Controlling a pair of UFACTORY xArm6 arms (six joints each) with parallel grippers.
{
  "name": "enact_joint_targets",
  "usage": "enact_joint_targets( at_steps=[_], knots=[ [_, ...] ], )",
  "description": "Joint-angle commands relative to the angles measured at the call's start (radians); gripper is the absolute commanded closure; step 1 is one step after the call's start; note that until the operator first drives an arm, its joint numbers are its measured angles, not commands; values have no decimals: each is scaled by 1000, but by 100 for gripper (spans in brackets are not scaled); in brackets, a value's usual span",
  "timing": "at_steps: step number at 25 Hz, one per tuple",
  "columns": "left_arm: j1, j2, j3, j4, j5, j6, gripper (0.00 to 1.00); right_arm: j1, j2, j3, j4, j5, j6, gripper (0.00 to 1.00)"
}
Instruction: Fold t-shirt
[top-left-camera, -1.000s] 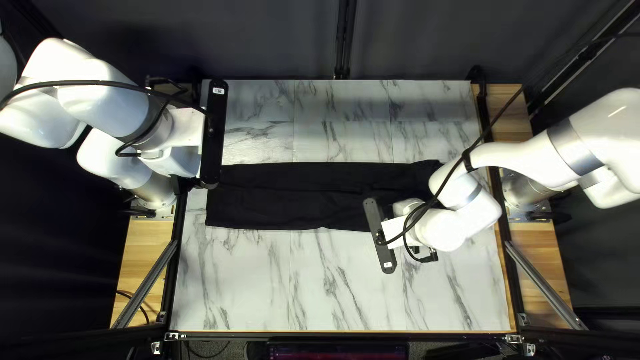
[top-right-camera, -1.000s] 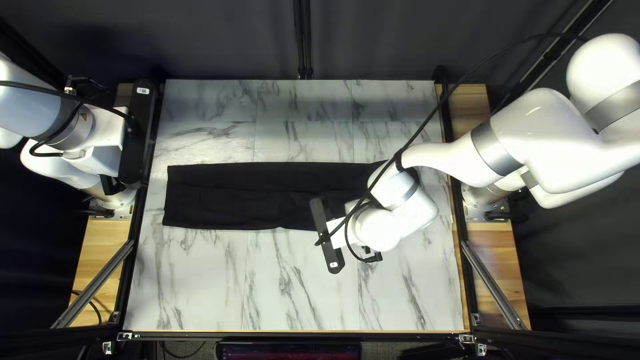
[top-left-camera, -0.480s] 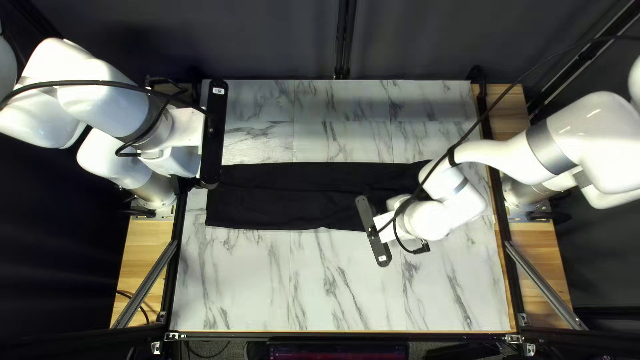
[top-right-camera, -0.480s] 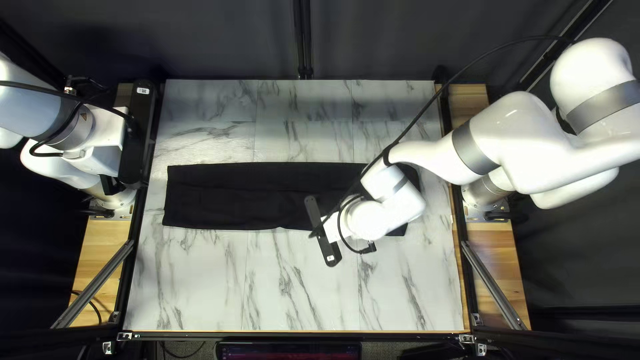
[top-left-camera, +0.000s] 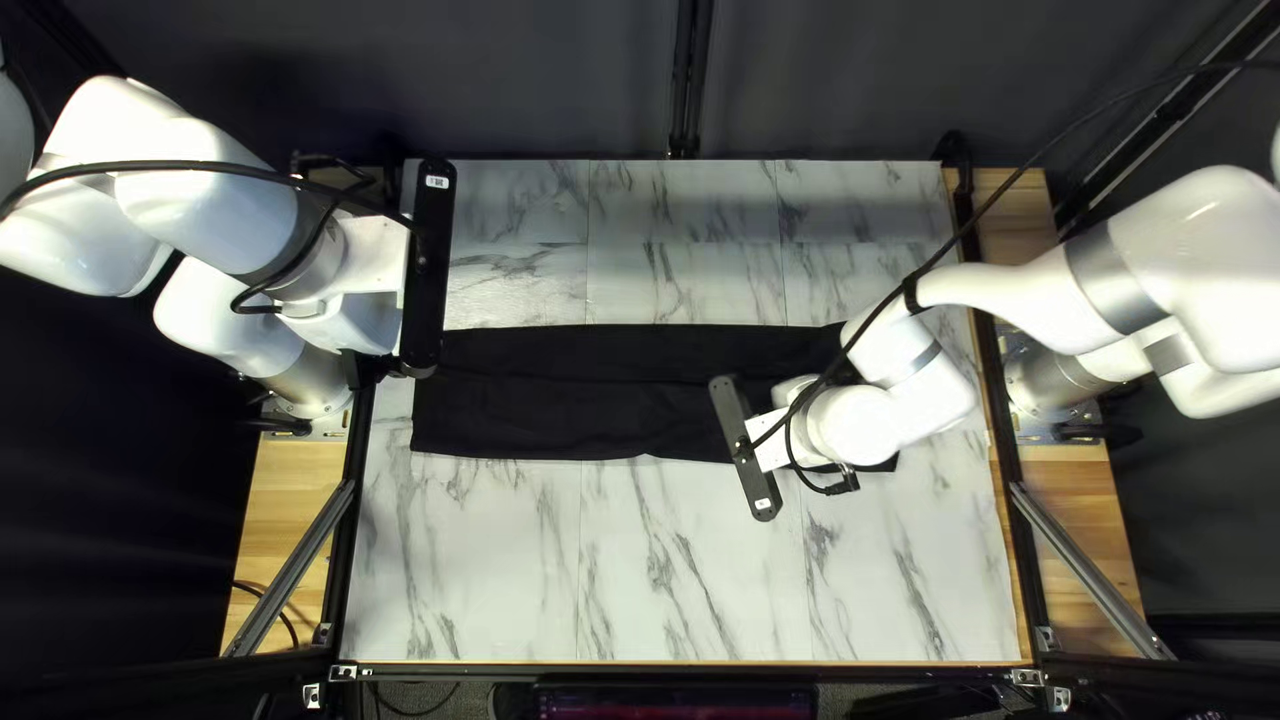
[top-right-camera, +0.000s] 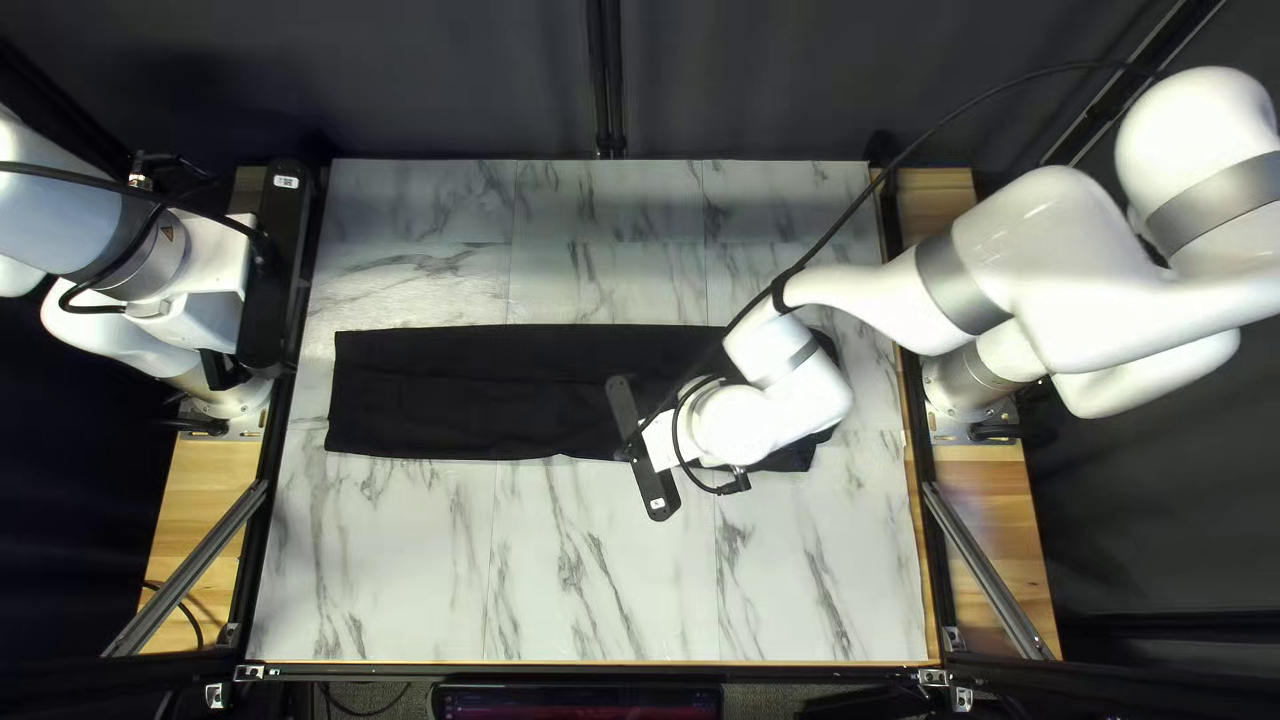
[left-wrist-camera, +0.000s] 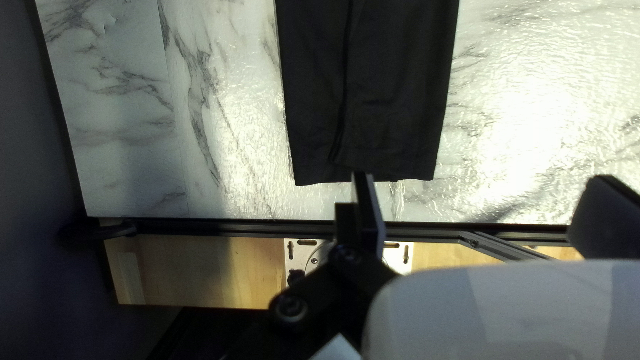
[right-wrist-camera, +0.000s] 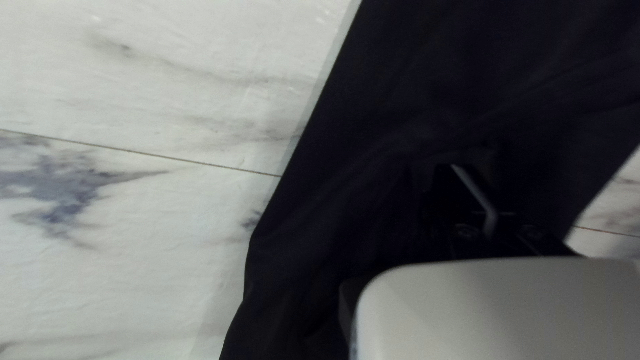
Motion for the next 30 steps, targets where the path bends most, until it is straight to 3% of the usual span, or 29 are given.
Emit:
enact_joint_targets(
  at_steps=[1, 2, 10, 11, 14, 15, 18, 19, 30],
  knots=[
    [0, 0, 0, 0, 0, 0, 0, 8, -5, 19, 2, -12, 1, 9],
    [0, 0, 0, 0, 0, 0, 0, 5, -2, 32, 10, -29, -12, 0],
    [0, 0, 0, 0, 0, 0, 0, -45, 34, 62, 57, -120, -126, 0],
    [0, 0, 0, 0, 0, 0, 0, -48, 38, 61, 57, -123, -128, 7],
    [0, 0, 0, 0, 0, 0, 0, -58, 47, 62, 53, -134, -132, 12],
    [0, 0, 0, 0, 0, 0, 0, -58, 57, 57, 52, -139, -129, 19],
    [0, 0, 0, 0, 0, 0, 0, -45, 86, 35, 46, -139, -114, 24],
    [0, 0, 0, 0, 0, 0, 0, -43, 92, 31, 44, -140, -111, 32],
    [0, 0, 0, 0, 0, 0, 0, -54, 121, 26, 41, -153, -120, 45]
  ],
)
